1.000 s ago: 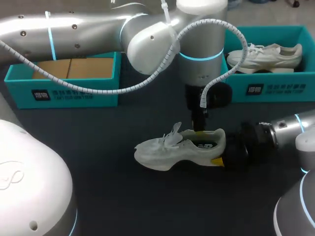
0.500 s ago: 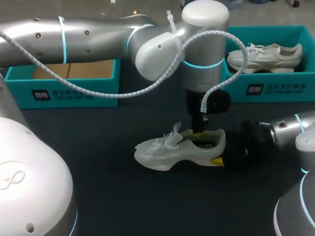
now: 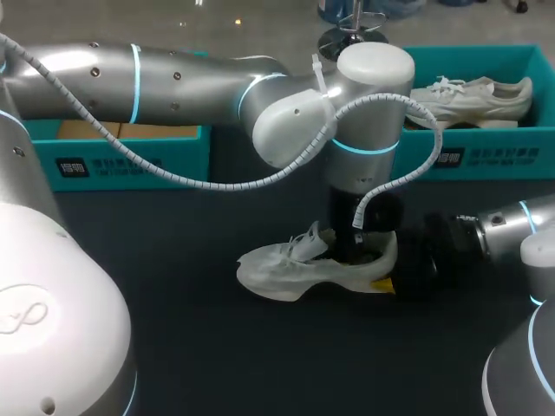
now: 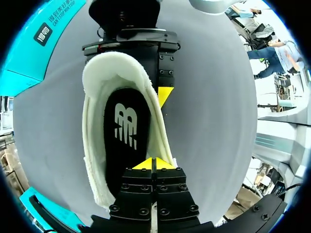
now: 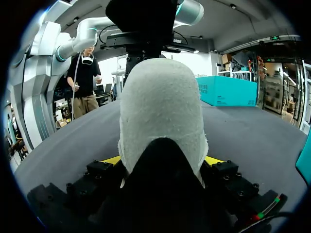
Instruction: Take the shoe out of the shoebox, open the shoe tongue, remove and reinsert the insole, then place the shoe into the shoebox
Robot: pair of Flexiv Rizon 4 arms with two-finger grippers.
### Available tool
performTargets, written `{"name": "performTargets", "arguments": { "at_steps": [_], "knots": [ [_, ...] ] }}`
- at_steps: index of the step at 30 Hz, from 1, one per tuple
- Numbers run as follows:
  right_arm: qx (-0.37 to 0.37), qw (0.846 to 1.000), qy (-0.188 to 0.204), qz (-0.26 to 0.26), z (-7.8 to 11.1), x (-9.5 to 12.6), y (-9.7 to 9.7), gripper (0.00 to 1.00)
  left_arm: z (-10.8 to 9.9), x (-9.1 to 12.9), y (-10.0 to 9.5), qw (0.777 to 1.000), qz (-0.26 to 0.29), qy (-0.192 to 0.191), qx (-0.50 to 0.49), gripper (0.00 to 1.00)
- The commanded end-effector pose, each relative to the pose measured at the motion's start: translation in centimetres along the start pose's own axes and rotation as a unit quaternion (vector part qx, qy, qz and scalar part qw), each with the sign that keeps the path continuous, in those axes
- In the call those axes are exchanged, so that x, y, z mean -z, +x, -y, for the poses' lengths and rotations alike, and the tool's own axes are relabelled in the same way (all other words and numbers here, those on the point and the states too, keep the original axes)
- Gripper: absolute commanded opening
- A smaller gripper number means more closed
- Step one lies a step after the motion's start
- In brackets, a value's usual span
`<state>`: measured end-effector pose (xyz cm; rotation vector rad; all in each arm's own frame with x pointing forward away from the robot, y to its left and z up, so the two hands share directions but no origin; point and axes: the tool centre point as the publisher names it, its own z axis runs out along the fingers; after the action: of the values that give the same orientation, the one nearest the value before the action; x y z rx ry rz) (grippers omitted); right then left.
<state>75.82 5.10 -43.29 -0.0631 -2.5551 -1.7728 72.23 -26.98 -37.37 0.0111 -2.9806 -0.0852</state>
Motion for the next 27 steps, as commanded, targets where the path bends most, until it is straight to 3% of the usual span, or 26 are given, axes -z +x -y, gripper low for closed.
{"name": "performTargets", "arguments": {
  "at_steps": [1,8,10,16,23,27],
  "knots": [
    [0.0,1.0,0.001,0.001,0.5,-0.5,-0.1,0.0,-0.3,-0.5,0.3,1.0,0.001,0.001,-0.001,0.0],
    [0.0,1.0,0.001,0.001,0.5,-0.5,-0.1,0.0,-0.4,-0.7,0.5,1.0,0.004,0.007,-0.009,0.0],
    [0.0,1.0,0.001,0.001,0.5,-0.5,-0.1,0.0,-0.3,-0.7,0.5,1.0,0.006,0.007,-0.011,0.1],
    [0.0,1.0,0.001,0.001,0.5,-0.5,-0.1,0.0,-0.2,-0.7,0.1,1.0,0.013,0.004,-0.012,0.2],
    [0.0,1.0,0.001,0.001,0.5,-0.5,-0.1,0.0,0.0,-0.9,-0.3,0.999,0.027,-0.006,-0.019,0.29],
    [0.0,1.0,0.001,0.001,0.5,-0.5,-0.1,0.0,0.3,-1.1,-0.8,0.999,0.035,-0.006,-0.022,0.3]
  ]
}}
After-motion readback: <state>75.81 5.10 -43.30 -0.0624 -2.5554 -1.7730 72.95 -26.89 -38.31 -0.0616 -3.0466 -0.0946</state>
